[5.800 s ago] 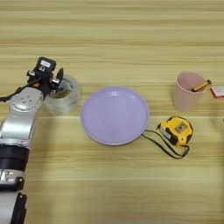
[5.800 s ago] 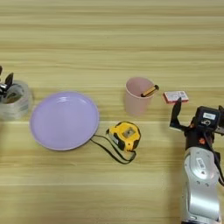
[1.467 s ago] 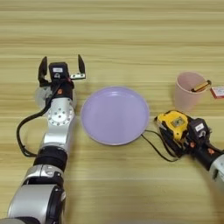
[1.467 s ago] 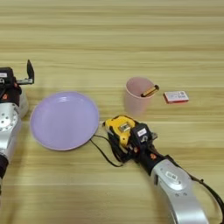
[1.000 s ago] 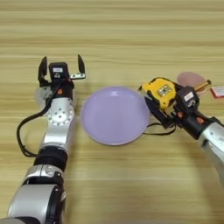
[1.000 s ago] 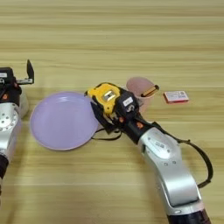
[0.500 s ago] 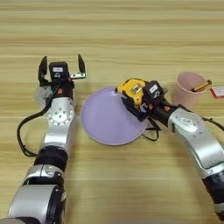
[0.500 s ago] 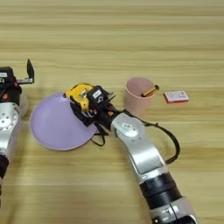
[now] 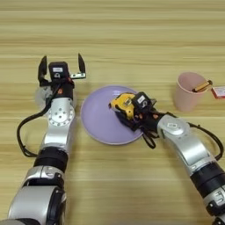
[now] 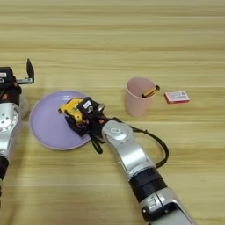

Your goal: Move the objects on the table

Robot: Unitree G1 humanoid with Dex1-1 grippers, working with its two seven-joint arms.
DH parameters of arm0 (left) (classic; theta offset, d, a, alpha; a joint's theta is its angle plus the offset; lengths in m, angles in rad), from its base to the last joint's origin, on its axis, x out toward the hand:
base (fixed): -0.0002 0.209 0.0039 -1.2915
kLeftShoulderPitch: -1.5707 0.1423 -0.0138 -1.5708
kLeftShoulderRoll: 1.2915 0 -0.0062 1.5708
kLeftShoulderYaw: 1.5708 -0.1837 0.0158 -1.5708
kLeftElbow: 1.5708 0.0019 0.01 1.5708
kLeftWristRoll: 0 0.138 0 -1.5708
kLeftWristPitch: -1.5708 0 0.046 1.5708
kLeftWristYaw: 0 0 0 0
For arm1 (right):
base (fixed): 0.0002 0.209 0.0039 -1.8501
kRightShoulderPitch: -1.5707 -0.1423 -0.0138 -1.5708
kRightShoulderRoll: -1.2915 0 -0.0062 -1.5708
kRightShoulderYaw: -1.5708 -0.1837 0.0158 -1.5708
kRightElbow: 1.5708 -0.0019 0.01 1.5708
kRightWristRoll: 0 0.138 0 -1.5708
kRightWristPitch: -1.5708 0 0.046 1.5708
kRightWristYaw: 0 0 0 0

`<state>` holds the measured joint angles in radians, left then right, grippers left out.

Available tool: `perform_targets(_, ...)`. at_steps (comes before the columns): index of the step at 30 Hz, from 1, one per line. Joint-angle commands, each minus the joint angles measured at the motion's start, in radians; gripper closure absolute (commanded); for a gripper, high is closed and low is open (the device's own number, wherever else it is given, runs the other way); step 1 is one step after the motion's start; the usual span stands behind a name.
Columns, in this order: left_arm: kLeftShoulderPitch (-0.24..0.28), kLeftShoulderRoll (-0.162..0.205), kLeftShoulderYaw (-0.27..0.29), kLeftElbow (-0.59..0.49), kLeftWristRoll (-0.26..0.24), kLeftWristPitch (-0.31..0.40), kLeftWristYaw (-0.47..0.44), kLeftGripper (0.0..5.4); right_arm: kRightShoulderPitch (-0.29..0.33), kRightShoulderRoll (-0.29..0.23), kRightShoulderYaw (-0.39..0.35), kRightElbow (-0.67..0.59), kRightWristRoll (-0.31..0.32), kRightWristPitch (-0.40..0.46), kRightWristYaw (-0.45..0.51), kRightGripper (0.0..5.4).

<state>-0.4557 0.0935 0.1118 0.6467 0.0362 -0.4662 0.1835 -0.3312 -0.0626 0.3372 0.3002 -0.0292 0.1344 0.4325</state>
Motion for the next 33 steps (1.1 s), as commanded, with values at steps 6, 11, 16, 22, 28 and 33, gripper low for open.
perform_targets(6,0.002,-0.003,-0.005,-0.011,0.009,0.017,0.002,0.0,-0.007,0.009,0.001,-0.065,0.019,-0.039,0.056,0.07)
perform_targets(11,-0.001,-0.005,-0.006,-0.008,0.011,0.017,0.004,0.0,-0.002,0.008,0.005,-0.049,0.01,-0.04,0.058,0.03)
perform_targets(16,0.0,-0.007,-0.007,-0.009,0.011,0.018,0.007,0.0,-0.003,0.006,0.004,-0.038,0.008,-0.04,0.06,0.03)
perform_targets(22,0.0,-0.01,-0.009,-0.01,0.012,0.017,0.009,0.0,-0.017,0.007,-0.004,0.03,-0.009,-0.055,0.039,0.03)
perform_targets(28,0.001,-0.011,-0.01,-0.013,0.012,0.019,0.008,0.0,-0.033,0.009,-0.012,0.084,-0.016,-0.065,0.033,0.03)
perform_targets(33,0.002,-0.011,-0.01,-0.016,0.012,0.021,0.009,0.0,-0.028,0.0,0.017,0.119,-0.055,-0.036,0.037,0.03)
